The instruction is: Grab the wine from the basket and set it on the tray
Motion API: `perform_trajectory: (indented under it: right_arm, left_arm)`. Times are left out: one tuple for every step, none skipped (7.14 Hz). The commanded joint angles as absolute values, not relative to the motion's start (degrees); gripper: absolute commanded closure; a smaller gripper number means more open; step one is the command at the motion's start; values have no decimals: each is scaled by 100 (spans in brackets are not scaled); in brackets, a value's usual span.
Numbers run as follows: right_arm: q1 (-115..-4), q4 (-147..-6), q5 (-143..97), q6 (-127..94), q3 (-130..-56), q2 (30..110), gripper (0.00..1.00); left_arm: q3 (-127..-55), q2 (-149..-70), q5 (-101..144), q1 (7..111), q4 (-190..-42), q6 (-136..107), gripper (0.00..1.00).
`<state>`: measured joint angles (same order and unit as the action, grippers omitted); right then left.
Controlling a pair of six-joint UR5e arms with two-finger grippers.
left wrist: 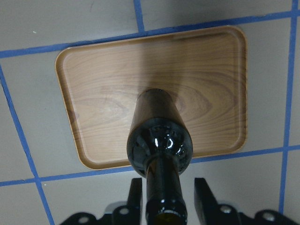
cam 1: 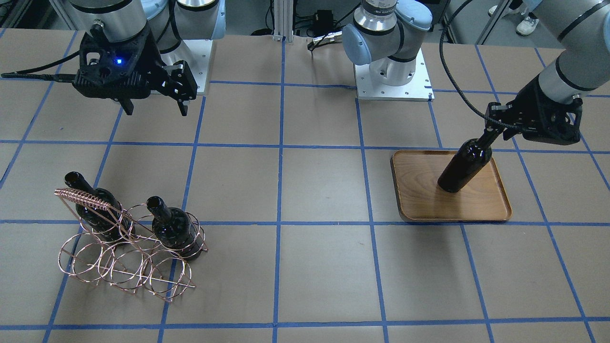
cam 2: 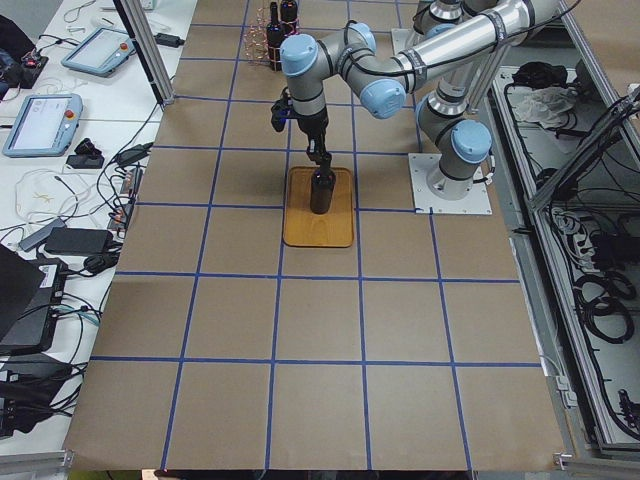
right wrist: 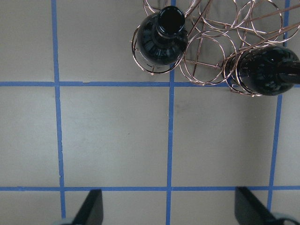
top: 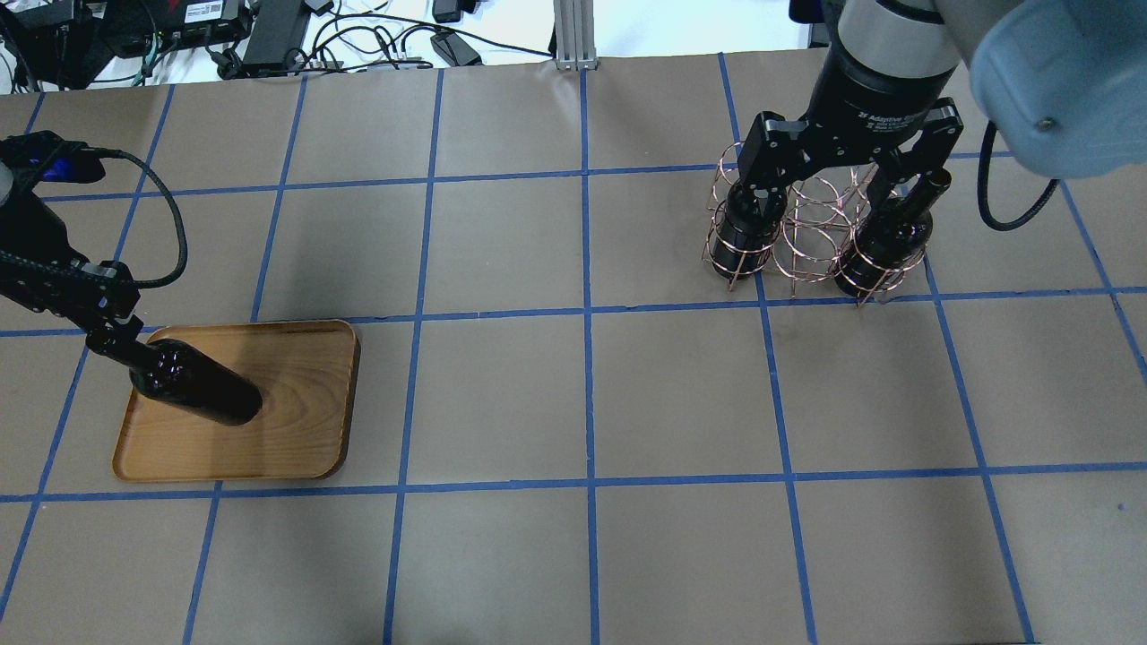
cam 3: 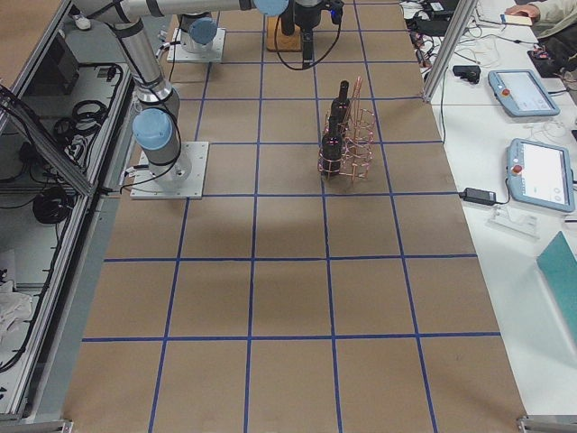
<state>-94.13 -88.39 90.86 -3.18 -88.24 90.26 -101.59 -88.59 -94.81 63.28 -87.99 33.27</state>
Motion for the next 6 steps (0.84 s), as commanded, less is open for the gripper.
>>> perform_trajectory:
  right_arm:
    - [-9413,-8842,9070,-325,-8833,9026,0]
    - [-9413,-8842,9070,-325,-8833,9026,0]
    - [-9413,-8842,9062,-325,-8833,9026,0]
    - [-9413,-8842,9070,-325,-8833,9026,0]
    - [-9413,-8842,9062,-325,-8833,9026,0]
    - [-9413,-8842,9070,-325,-8833,9026,0]
  left_arm:
    - [-10117,-8859,-9492,6337,-8807,3314,20]
    - [-9994,-8816,-9510,6407,-8798,3279,18]
    - [-9663,-8850,-9458,6503,-8894,2826,18]
    - [-9207,-8894,-9440,6852,-9216,2395,18]
    - [-8471,-9069,-9405,7343,-9959,1407,15]
    - [-7864,-9236,-9387,7826,-10428,632,9]
